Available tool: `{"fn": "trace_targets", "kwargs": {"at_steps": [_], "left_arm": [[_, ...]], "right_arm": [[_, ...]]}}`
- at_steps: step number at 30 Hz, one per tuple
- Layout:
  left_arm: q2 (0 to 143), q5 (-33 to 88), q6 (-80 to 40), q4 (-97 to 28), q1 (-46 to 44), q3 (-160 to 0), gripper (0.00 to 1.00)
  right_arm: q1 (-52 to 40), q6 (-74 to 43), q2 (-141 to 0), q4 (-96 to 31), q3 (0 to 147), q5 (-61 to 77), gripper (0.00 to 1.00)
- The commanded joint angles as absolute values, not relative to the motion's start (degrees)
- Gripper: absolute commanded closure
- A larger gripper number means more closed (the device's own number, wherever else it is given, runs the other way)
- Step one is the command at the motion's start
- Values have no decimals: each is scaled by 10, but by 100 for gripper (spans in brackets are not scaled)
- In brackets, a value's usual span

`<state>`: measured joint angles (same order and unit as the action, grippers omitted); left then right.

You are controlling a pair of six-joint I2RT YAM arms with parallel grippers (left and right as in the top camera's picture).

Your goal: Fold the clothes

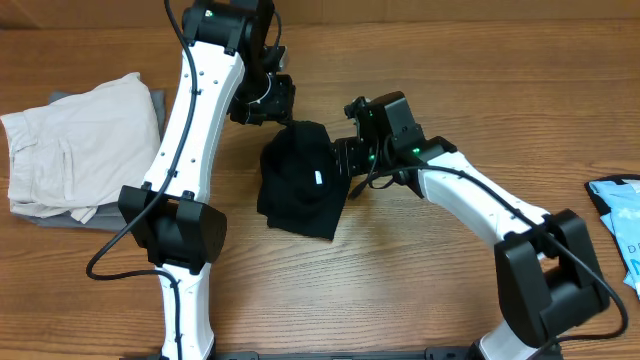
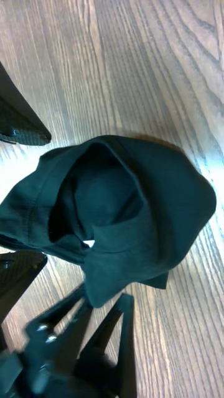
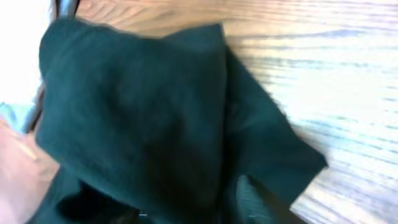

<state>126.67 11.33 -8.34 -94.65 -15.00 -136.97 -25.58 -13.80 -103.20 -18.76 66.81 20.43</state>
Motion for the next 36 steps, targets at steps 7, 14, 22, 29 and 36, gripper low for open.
{"fn": "trace_targets", "kwargs": {"at_steps": [7,14,22,29,36], "left_arm": [[1264,119,-65,-961,-154,-1368,39],[1264,119,-64,-954,-154,-1366,36],[1265,114,-59,-951,-154,-1358,33],[1265,92,-58,-949,-153,-1358,29],[1265,90,-57,-952,-153,-1358,28]], "right_arm": [[-194,-157,-1036,-206,669,149,95],[-118,-181,-1036,-286,669,155,54],[-97,-62,-1029,-337,669,489,57],[-184,-123,-1029,-427,668,454,48],[-286,-193,-1029,-417,660,412,48]]}}
